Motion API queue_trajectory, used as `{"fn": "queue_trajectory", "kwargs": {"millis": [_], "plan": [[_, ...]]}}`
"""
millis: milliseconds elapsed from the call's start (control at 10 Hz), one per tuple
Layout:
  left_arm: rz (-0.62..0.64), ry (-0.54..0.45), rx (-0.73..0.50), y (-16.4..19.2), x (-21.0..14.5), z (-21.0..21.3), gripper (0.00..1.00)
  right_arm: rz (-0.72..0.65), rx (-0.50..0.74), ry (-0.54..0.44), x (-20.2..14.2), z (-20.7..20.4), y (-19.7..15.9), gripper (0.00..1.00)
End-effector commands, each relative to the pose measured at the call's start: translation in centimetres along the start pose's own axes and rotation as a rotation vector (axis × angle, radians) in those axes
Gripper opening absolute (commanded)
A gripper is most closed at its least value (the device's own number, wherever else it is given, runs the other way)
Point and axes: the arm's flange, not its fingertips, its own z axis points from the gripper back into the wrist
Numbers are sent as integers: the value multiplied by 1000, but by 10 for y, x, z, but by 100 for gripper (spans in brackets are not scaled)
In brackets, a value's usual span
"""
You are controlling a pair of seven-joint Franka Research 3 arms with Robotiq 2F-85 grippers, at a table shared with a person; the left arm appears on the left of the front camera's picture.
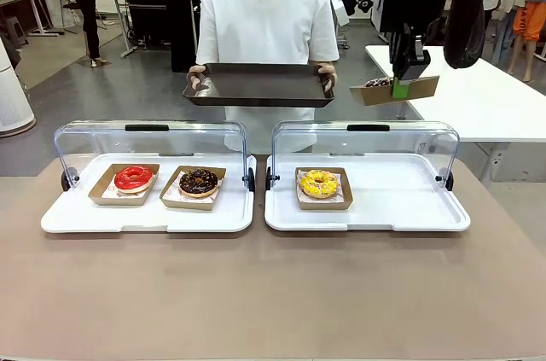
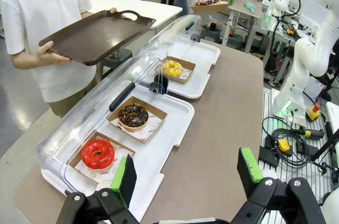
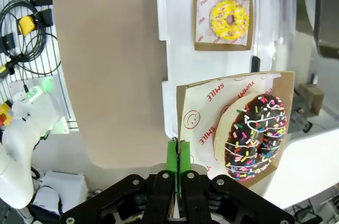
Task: Provide the desired donut to the person.
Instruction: Pick up and lift the Paper togo box containing the Donut pointed at by the person, then place the picked Paper togo box onto the Handle tray extended by the person.
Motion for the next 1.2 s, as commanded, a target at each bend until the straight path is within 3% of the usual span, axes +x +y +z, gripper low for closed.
{"fn": "queue_trajectory", "kwargs": {"millis": [0,1100], "plan": [[-3,-6,-1,-1,0,1,100,0,-3,1,-1,1,3,0],[-3,-6,-1,-1,0,1,100,0,-3,1,-1,1,3,0]]}}
